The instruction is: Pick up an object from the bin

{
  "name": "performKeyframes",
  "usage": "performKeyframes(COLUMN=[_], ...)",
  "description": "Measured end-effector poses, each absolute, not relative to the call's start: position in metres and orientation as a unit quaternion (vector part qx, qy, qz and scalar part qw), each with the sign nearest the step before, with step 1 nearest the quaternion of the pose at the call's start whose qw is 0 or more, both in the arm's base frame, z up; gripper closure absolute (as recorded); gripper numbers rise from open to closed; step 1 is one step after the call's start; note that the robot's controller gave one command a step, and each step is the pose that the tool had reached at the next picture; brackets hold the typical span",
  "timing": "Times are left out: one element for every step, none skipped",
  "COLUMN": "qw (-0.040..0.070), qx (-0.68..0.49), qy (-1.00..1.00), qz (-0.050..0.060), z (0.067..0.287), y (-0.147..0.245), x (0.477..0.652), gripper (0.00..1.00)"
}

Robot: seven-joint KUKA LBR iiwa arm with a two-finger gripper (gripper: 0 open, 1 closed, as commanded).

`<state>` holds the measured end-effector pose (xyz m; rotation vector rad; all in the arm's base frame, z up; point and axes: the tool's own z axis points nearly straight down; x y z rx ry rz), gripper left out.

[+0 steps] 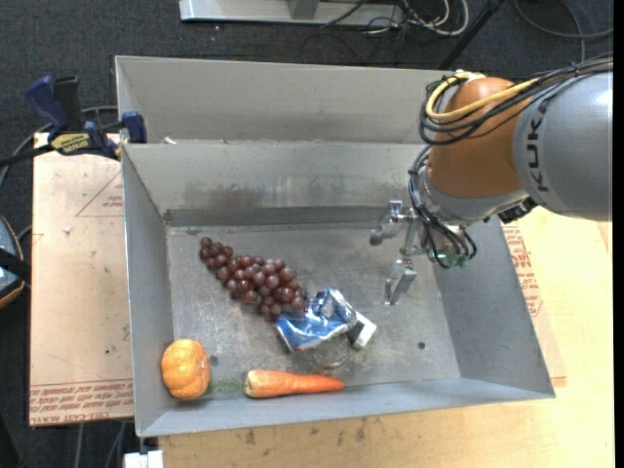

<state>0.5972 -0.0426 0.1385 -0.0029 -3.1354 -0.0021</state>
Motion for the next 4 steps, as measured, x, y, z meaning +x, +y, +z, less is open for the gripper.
performKeyframes(qw=[-0.001, -0.004, -0.006, -0.001], qx=[0.000, 0.106, 0.189, 0.205], qy=[-1.000, -0.994, -0.982, -0.979], qz=[0.000, 0.001, 0.002, 0.000], z=[0.143, 0.105, 0.099, 0.107], y=[-0.043, -0.003, 0.020, 0.043], x=[0.599, 0.582, 0.572, 0.571], gripper=[0.00, 0.00, 0.00, 0.00])
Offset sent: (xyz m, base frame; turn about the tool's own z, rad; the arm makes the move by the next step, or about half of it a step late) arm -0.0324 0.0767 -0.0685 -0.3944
